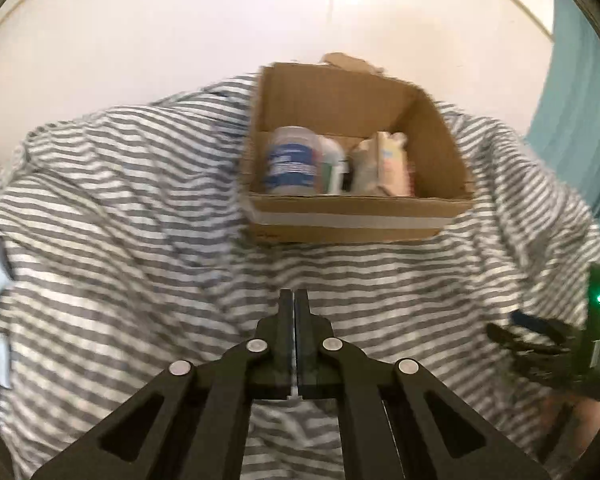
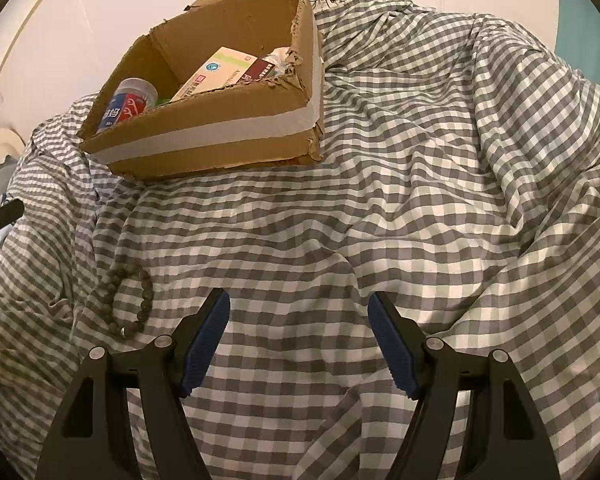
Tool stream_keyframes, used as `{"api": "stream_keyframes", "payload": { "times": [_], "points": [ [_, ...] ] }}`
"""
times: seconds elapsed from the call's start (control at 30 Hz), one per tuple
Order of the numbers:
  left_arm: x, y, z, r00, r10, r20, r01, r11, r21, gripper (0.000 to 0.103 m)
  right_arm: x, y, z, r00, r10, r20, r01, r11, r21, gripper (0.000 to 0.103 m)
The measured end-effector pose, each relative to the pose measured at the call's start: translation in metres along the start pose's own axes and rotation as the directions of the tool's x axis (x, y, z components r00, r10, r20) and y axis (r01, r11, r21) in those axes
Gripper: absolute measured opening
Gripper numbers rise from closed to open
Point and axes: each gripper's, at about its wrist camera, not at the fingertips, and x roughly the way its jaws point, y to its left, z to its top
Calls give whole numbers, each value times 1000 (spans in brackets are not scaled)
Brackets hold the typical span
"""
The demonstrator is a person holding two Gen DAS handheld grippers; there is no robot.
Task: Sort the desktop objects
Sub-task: 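Grasp the dark bead bracelet with the left tool, then carry the bracelet over the box and release it with the left tool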
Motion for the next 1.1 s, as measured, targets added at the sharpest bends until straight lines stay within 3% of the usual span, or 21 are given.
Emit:
{"api": "stream_keyframes", "payload": {
  "times": [0.1,0.17,0.27,0.37,0.43,0.47,0.53,0.7,0.83,0.9,1.0,1.1],
  "points": [
    [23,-20,-18,998,-33,-48,34,999,20,11,5,-5,0,1000,4,-20,-4,1000,21,71],
    [44,-32,-37,992,-62,-110,65,998,22,25,8,-7,0,1000,5,-27,-5,1000,31,71],
    [79,-46,-65,969,-116,-217,121,993,10,25,12,-9,0,999,10,-38,-8,999,37,71],
    [107,-55,-85,951,-61,-303,85,994,67,25,15,-9,0,999,13,-48,-11,999,40,71],
    [115,-56,-89,946,-42,-322,73,994,85,23,17,-10,0,999,14,-51,-12,999,42,71],
    [115,-56,-89,945,-47,-322,78,993,83,13,17,-10,0,998,15,-53,-12,999,44,71],
    [111,-57,-88,947,-53,-318,86,992,89,10,18,-10,0,998,14,-57,-12,999,47,71],
    [73,-62,-76,967,-105,-234,131,986,98,10,14,-8,0,999,14,-45,-12,999,46,71],
    [38,-55,-46,977,-169,-128,174,984,28,10,6,-7,1,1000,19,-22,-18,999,45,71],
    [25,-47,-23,973,-215,-80,214,977,-17,10,2,-6,2,1000,18,-12,-18,999,41,71],
    [6,-38,17,952,-307,8,307,949,-73,10,0,-6,3,1000,23,-5,-22,999,43,71],
    [-10,-42,62,949,-303,89,307,951,-28,10,1,-7,4,999,31,-11,-31,998,52,71]
  ]
}}
